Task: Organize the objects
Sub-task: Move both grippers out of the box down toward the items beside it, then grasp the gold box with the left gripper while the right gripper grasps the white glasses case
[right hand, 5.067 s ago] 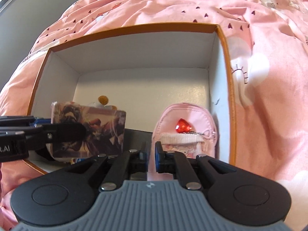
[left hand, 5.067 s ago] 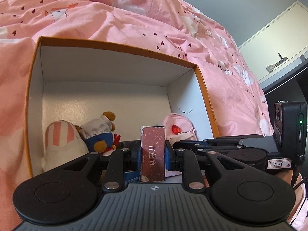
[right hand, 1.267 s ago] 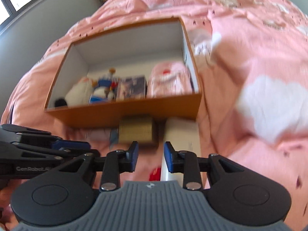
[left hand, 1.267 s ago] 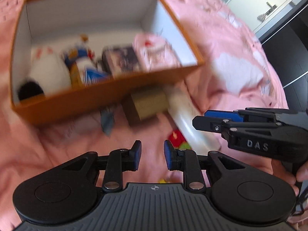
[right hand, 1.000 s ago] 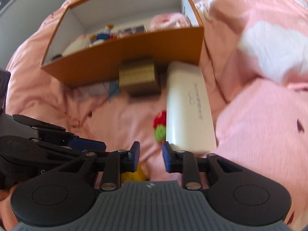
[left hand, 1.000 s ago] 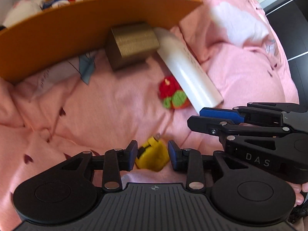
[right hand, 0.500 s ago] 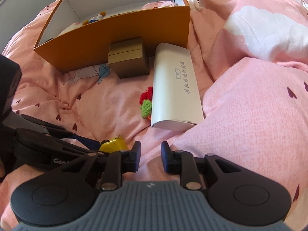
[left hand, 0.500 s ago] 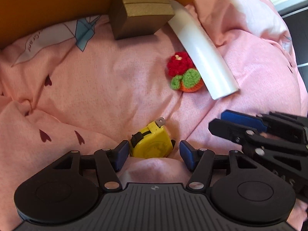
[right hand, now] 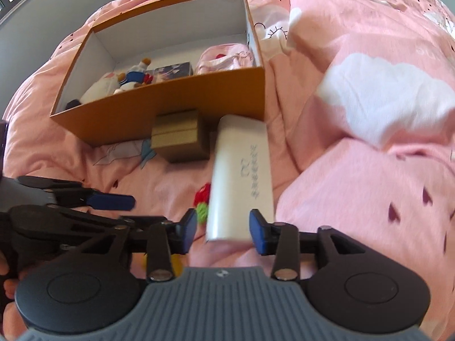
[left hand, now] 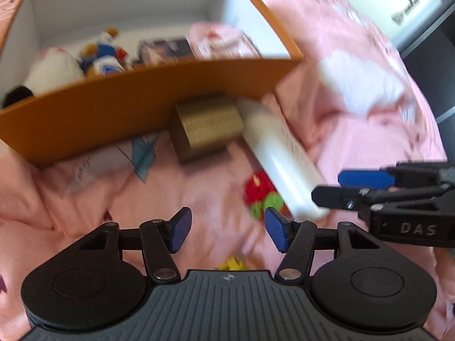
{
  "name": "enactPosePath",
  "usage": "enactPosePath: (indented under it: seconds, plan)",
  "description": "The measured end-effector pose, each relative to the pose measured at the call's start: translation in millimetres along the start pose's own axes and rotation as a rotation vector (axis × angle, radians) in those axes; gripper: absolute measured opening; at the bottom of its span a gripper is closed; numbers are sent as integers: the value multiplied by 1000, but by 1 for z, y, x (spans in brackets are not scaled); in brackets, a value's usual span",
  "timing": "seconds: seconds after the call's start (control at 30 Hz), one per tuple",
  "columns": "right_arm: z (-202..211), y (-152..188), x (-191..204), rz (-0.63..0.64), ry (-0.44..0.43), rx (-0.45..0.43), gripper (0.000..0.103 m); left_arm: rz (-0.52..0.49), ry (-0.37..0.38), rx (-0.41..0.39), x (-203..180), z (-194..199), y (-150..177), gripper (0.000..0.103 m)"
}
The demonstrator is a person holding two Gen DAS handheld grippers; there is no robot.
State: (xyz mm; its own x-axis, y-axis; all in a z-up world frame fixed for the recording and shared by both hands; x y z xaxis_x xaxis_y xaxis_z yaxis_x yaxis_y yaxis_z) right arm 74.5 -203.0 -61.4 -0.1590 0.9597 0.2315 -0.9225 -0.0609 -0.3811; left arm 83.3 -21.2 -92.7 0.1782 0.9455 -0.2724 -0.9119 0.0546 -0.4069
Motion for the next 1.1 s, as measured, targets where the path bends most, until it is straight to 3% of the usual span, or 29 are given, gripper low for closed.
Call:
enactPosePath:
  seconds: [0.1, 0.23, 0.37, 0.83, 1.1]
  plan:
    - [-13, -17, -9, -2, 21, 28, 55, 131, 8, -64, 12, 1, -17, 77]
    - [-35, -34, -15, 10, 31, 76, 58, 217, -1, -94, 13, -14, -39, 81]
    - [-50, -40, -15, 43, 20, 123, 65, 222, -63, -115, 9, -25, -54, 86]
    - [-88, -61, -29, -55, -96, 246, 66, 217, -163, -23, 14, -65, -80, 86]
    - [-91, -66, -28, -60, -112, 237, 63, 176, -138, 17, 10, -60, -77, 72]
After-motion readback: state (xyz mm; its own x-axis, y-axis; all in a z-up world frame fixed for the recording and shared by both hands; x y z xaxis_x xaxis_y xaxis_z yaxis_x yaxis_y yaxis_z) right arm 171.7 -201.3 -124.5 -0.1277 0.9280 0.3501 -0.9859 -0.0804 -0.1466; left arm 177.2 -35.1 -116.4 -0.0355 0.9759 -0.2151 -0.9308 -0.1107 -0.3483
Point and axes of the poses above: each gripper's, at about its wrist camera, not at the fingertips, and z roughly against the way its jaws point, x to its left, y to its underside, the point moved 4 cm from there along -z, roughly the way its jaws point, and after that the axes turned 8 degrees about -z, right-handed, at the moved point
